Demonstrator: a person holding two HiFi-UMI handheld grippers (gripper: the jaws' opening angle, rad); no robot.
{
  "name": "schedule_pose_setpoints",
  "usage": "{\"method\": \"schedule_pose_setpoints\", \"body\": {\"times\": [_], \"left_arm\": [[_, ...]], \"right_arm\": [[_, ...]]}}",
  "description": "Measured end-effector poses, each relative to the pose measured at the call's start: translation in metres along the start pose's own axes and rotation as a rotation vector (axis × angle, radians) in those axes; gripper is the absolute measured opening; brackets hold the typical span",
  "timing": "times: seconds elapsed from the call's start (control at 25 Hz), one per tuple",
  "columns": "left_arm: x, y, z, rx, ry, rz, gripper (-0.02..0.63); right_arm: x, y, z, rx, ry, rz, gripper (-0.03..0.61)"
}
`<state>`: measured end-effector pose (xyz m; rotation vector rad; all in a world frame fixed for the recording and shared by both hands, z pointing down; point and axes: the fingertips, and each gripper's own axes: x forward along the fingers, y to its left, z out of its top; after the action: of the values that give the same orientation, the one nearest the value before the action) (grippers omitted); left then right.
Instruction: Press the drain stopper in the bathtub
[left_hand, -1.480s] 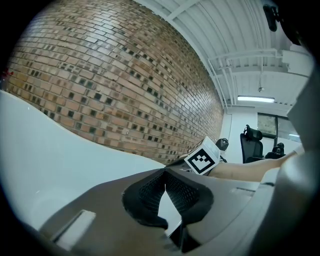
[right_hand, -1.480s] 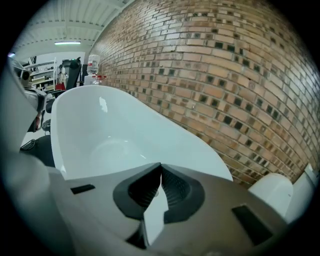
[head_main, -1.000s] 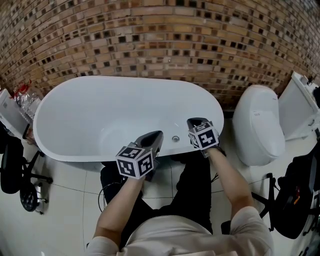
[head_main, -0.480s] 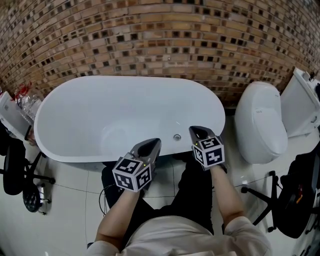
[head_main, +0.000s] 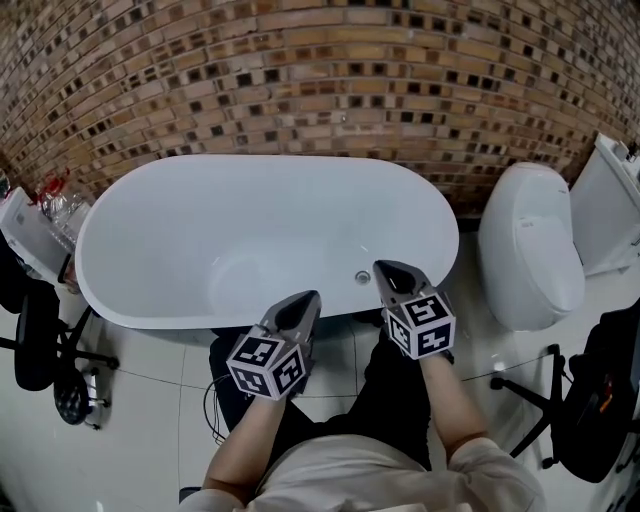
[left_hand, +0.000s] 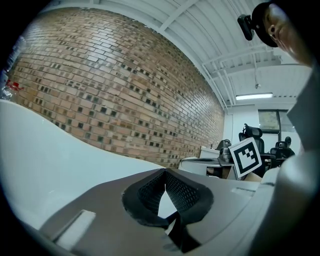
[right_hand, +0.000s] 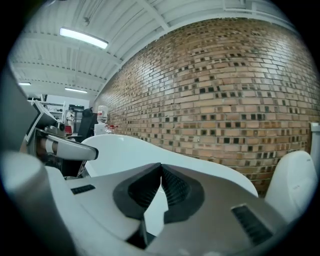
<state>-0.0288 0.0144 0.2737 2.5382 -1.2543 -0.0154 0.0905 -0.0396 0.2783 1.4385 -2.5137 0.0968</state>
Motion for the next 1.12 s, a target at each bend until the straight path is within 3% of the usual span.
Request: {"method": "schedule_pose_setpoints", "body": {"times": [0.6,1.12], "left_arm": [[-0.015,0.0,0.0,0.01,-0.002,0.01,0.006],[-0.021,-0.01,-0.005,0.021,0.003,-0.005,0.006]], "right_arm": [[-0.002,0.002,0.001,0.016,-0.023,0.02,0.013],[-0.007,0.004,0.006,-0.06,-0.017,0.004,0.015]]}}
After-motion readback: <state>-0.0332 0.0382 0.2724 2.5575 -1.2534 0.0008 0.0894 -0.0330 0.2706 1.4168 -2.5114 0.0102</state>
